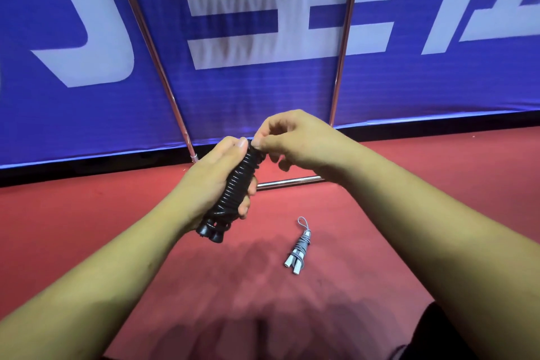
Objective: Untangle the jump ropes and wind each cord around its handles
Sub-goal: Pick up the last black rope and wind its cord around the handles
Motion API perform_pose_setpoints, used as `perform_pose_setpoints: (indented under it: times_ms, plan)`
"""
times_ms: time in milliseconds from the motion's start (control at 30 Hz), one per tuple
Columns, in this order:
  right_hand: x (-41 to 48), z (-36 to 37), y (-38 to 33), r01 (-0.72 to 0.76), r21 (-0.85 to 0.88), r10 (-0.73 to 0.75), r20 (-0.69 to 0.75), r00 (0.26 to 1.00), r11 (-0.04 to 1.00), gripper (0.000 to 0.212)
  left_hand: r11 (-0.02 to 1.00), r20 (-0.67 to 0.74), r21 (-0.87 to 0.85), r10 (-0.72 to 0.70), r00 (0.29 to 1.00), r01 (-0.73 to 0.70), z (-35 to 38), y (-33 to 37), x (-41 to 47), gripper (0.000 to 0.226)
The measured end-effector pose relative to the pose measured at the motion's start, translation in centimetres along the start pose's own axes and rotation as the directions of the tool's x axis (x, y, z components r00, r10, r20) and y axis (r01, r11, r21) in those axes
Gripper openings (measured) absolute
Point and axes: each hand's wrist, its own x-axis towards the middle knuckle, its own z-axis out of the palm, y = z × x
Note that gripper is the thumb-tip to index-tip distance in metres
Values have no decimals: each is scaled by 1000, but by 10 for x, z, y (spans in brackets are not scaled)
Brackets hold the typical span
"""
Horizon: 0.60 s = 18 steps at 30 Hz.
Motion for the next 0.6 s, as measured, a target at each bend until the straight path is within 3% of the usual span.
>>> perform_pose_setpoints:
  times_ms: [133,300,467,600]
  plan:
    - [2,-3,-1,52,-14,-53,-139,989,999,19,993,77,-18,-115,990,116,8,1,-1,45]
    - [7,-8,2,155,173,-93,-319,943,973,21,982,124,-102,-144,982,157,2,10,4,49]
    - [9,-9,-3,225,251,-150,-286,947,942,13,998,18,-61,21,1000,-20,0,7,8,45]
    - [14,-10,-5,260,254,-170,-328,929,932,11,980,4,141,143,990,-142,4,4,14,37]
